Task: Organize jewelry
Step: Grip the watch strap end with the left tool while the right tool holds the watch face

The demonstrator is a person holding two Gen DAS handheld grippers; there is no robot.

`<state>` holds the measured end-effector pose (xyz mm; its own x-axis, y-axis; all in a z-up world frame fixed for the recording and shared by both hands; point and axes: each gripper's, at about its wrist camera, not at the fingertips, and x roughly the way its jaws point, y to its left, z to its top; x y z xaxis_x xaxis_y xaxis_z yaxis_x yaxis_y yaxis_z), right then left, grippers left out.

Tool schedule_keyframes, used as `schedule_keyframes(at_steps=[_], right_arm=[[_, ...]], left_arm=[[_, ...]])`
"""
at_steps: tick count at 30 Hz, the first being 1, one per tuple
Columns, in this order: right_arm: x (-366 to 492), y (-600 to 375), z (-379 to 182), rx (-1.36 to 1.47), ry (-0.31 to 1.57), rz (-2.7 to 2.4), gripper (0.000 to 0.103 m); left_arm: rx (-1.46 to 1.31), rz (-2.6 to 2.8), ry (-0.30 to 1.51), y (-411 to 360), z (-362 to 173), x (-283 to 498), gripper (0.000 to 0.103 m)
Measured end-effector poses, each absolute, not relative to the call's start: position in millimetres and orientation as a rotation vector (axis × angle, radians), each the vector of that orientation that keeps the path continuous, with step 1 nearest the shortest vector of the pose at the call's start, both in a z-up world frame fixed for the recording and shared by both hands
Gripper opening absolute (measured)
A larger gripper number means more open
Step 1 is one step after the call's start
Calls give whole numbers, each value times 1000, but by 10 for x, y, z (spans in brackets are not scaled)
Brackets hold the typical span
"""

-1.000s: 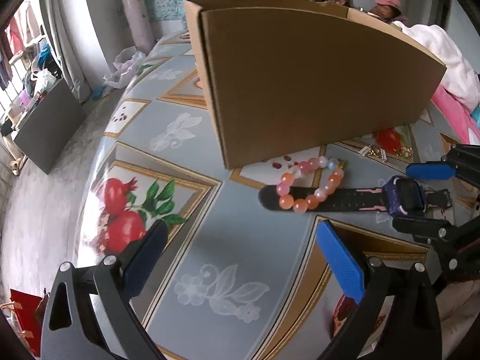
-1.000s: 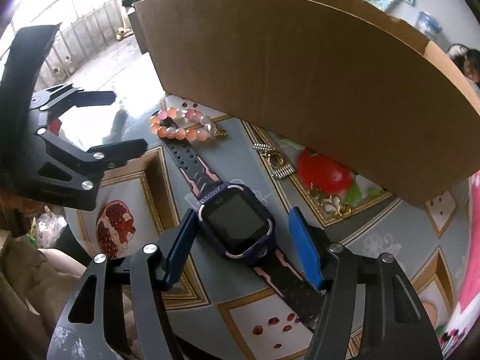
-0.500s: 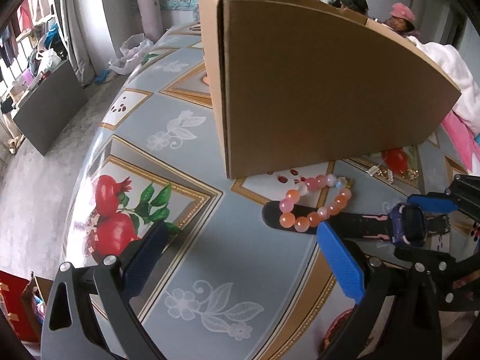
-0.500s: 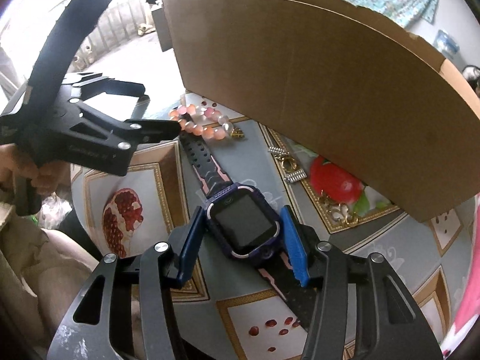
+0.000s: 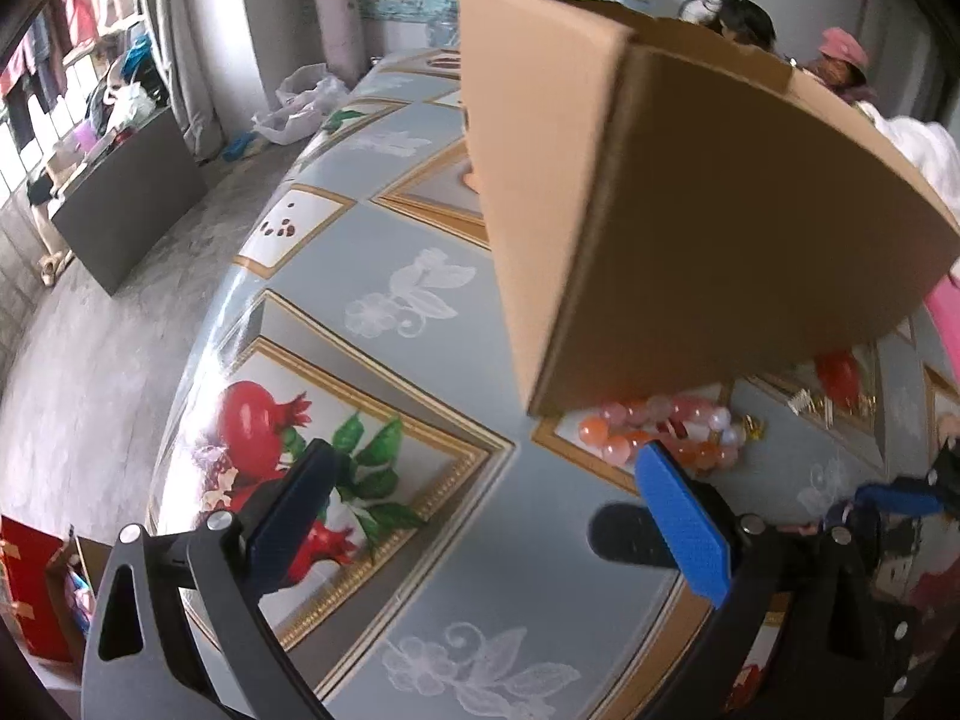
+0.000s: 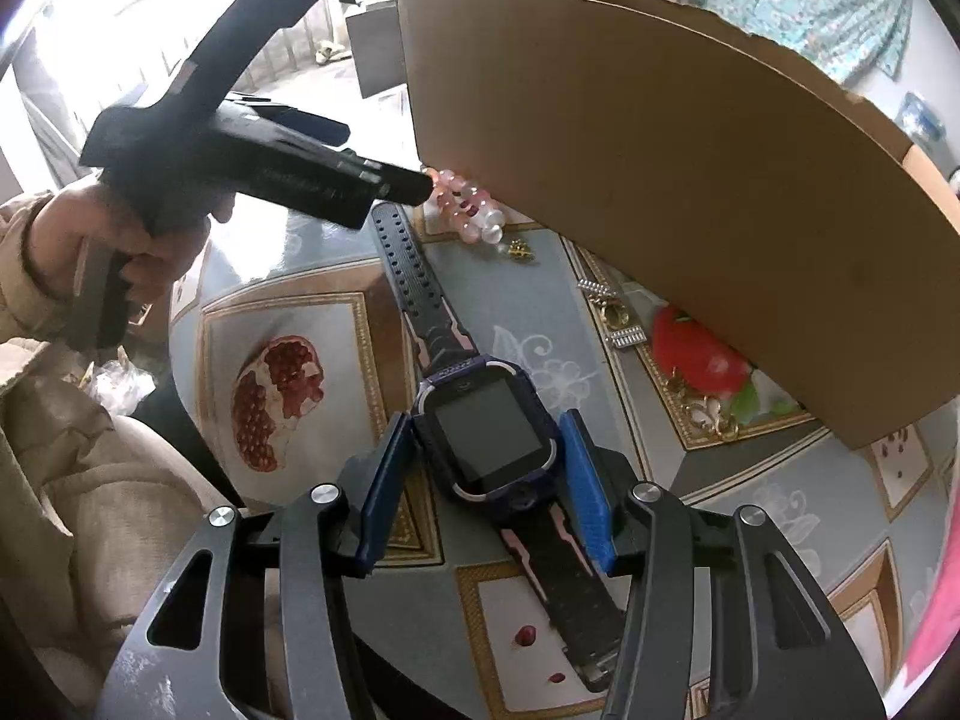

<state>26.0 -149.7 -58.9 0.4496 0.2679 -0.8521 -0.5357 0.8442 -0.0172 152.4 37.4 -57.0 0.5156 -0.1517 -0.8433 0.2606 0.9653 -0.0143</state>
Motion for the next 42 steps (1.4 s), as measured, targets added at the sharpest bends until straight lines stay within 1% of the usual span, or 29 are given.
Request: schedule_keyframes(at_steps=[7, 11, 16, 18, 20, 25, 26, 27, 29, 37, 40, 42], right_arm=[[215, -1535, -560, -289, 984, 505, 48], [326, -1405, -600, -303, 990, 511, 53], [356, -1370, -585, -321, 999, 513, 54], [381, -1394, -559, -314, 1011, 511, 47], [420, -1445, -569, -276, 1030, 524, 47], [528, -1530, -546, -209, 1083, 565, 47], [557, -1553, -539, -190, 1099, 576, 47], [589, -1583, -530, -168, 1115, 588, 47], [612, -1641, -499, -132, 1143, 611, 47], [781, -1824, -489, -8, 1231, 709, 47], [823, -1887, -482, 37, 1253, 739, 47], [882, -1914, -502, 63, 1261, 753, 47]], left_arm=[[105, -264, 929, 540, -420, 1438, 98], [110, -327, 895, 577, -329, 1259, 96], [141, -448, 866, 476, -278, 971, 87], [160, -512, 861, 393, -289, 862, 83], [200, -557, 862, 266, -329, 799, 80], [388, -626, 823, -60, -456, 541, 78], [418, -629, 819, -110, -488, 524, 76], [456, -623, 817, -166, -537, 509, 71], [497, -624, 815, -230, -592, 508, 65], [491, -673, 786, -353, -625, 470, 60], [471, -692, 788, -388, -633, 487, 52], [465, -698, 786, -409, -626, 485, 43]])
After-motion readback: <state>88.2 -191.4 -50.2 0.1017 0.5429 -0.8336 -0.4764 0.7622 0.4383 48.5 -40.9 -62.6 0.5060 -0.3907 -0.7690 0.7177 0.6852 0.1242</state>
